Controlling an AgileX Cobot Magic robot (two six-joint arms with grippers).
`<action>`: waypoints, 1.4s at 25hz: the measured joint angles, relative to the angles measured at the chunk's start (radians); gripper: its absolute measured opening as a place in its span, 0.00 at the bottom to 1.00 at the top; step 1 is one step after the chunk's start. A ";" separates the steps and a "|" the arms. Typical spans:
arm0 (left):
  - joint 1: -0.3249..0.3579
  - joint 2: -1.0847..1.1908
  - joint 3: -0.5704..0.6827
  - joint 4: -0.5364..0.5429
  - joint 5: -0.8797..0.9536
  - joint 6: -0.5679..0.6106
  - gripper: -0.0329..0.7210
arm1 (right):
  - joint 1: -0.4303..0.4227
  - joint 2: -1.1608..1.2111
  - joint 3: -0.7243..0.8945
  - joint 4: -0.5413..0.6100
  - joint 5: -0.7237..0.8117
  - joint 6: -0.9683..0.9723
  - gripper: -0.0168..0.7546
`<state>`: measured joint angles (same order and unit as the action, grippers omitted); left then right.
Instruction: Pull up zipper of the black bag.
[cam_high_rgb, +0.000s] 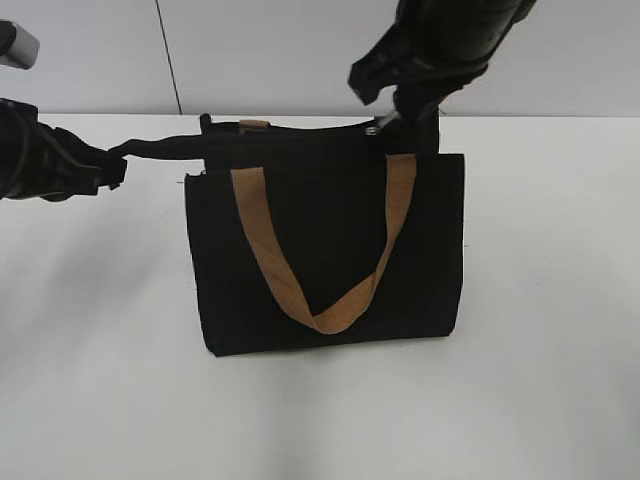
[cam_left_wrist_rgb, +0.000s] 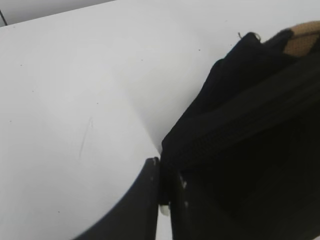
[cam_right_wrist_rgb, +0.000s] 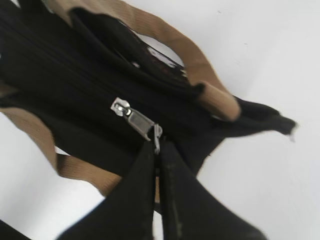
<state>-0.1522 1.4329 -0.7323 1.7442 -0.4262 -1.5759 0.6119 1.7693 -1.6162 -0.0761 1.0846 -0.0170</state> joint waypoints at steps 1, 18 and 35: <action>0.000 0.000 0.000 0.000 0.001 0.000 0.07 | -0.008 -0.008 0.000 -0.029 0.024 0.001 0.00; 0.003 0.000 0.000 -0.016 0.027 -0.003 0.84 | -0.037 -0.037 0.000 -0.109 0.125 -0.031 0.68; -0.358 -0.107 -0.010 -0.369 0.827 0.285 0.80 | -0.036 -0.291 0.115 -0.044 0.112 -0.057 0.77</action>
<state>-0.5098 1.3258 -0.7419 1.3753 0.4005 -1.2907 0.5756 1.4786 -1.5009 -0.1196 1.1967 -0.0735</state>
